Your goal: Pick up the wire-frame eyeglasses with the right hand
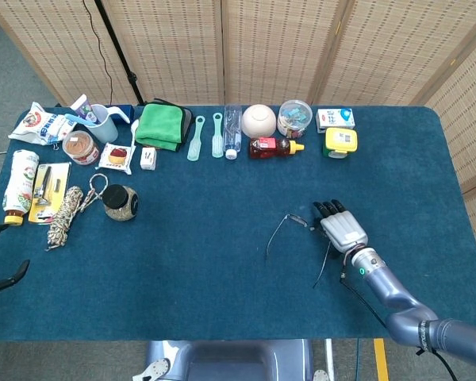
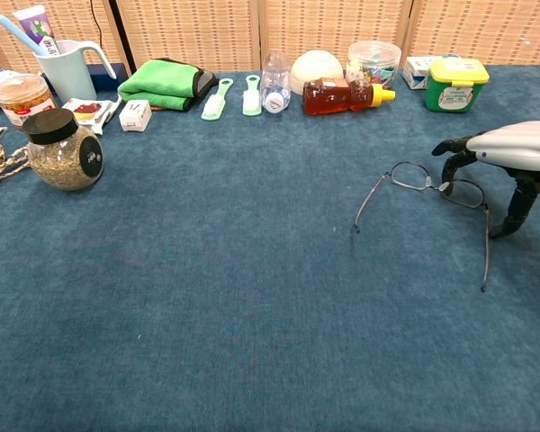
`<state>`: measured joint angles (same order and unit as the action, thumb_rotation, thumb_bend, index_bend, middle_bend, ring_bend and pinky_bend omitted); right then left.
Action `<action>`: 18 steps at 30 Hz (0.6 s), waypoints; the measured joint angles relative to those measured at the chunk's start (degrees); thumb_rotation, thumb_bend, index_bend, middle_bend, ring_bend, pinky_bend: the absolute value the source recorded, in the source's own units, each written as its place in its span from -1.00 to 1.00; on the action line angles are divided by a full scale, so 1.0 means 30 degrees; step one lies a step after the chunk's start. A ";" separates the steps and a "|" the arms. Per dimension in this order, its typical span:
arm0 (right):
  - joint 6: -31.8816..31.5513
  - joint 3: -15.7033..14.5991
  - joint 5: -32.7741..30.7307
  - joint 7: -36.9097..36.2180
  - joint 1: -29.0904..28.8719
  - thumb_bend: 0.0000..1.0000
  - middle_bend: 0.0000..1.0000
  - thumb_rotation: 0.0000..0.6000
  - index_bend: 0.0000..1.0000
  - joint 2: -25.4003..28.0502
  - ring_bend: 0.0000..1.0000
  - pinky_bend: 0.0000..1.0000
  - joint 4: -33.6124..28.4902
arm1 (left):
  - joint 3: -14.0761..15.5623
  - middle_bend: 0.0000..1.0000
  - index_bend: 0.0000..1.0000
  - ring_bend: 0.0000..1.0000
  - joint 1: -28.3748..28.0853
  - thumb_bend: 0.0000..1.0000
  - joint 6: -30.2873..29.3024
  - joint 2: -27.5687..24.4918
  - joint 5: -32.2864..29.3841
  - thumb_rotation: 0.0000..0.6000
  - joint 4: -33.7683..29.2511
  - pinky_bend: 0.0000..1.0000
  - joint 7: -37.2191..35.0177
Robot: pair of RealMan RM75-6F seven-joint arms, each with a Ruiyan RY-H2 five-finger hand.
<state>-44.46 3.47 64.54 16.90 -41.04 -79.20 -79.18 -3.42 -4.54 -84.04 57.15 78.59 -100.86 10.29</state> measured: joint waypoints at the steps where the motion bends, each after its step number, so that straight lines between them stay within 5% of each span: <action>1: -0.0008 0.0031 0.0012 -0.0001 -0.0023 -0.95 -0.92 1.00 -0.28 -0.0040 -1.00 -1.00 0.0019 | 0.0002 -0.93 -0.60 -0.87 0.0027 -0.50 -0.0013 -0.0012 -0.0036 -0.07 0.0026 -0.84 -0.0037; 18: -0.0287 0.0369 -0.0494 0.0495 -0.0213 -0.95 -0.76 1.00 0.00 -0.0452 -0.95 -1.00 0.0036 | 0.0029 -0.95 -0.60 -0.89 0.0069 -0.50 0.0178 0.0030 -0.0135 -0.07 0.0284 -0.84 -0.0323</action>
<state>-45.32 4.58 63.06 18.39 -41.68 -80.55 -79.07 -3.33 -4.33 -83.51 57.25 78.19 -100.01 9.32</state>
